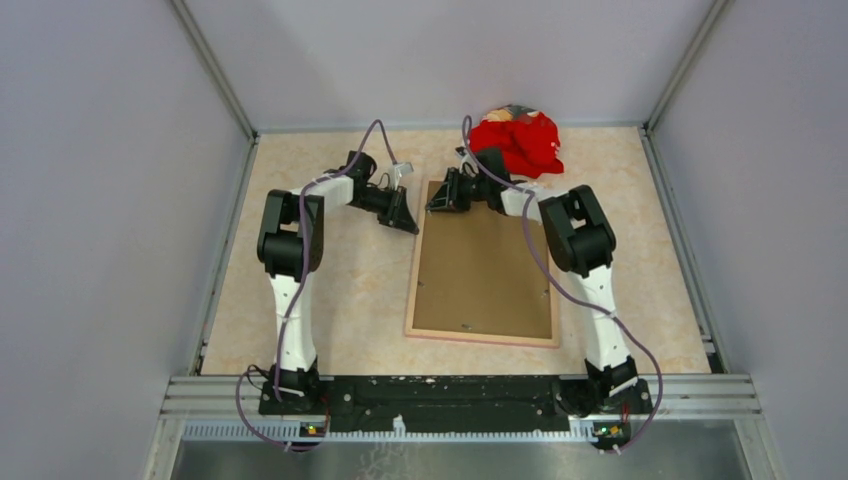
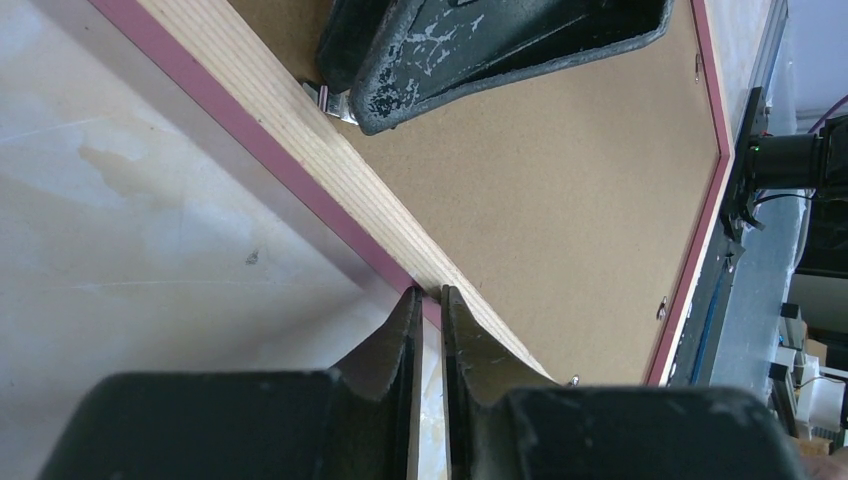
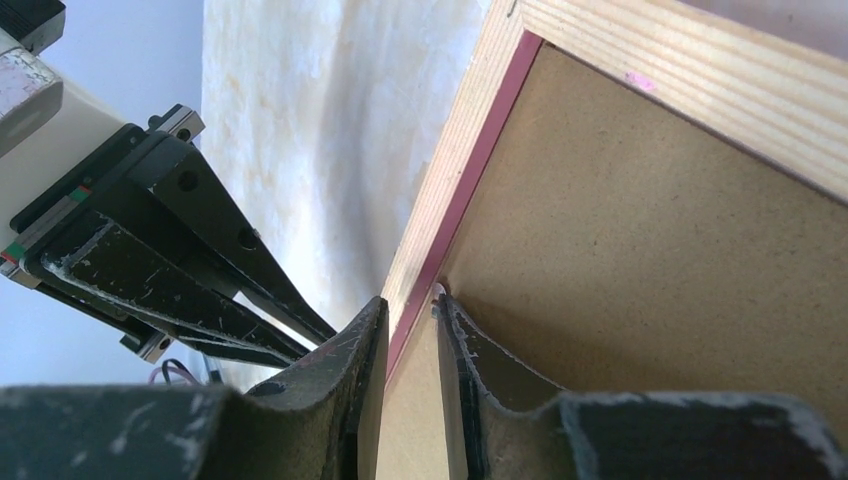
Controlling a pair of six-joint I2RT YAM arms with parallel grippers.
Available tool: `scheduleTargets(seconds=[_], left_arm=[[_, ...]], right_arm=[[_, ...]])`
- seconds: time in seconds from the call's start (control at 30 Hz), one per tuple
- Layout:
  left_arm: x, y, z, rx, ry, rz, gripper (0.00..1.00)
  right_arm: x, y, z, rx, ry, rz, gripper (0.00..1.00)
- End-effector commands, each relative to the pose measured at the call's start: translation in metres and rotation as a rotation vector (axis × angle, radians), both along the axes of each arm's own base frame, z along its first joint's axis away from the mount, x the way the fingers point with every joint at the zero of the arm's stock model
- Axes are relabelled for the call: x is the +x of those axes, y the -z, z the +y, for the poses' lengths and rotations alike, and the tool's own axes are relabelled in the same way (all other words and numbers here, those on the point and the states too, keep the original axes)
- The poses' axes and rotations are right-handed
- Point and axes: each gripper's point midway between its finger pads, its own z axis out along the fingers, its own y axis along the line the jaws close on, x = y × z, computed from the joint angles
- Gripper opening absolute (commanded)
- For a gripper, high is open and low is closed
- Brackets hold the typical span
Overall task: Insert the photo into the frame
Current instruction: Install the photo frame at the center of the board.
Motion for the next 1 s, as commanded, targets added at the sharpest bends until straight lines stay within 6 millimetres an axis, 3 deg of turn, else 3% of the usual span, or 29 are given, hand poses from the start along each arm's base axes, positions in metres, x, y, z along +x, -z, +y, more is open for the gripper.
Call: scheduleTargets(seconds=[0.0,0.7,0.97], left_arm=[[0.000,0.010,-0.007,0.038,0.020,-0.031,0.14],[0.000,0.006,-0.008,0.040,0.025,-0.041,0.13],[-0.001,0.004,-0.008,0.042,0.028,-0.045,0.12]], right_arm=[[-0.002,-0.003,0.011,0.005,-0.068,-0.020,0.25],[-0.012,-0.009,0.015,0.009,-0.208,0.015,0.23],[-0.011,-0.020,0.019,0.024,-0.261,0.025,0.23]])
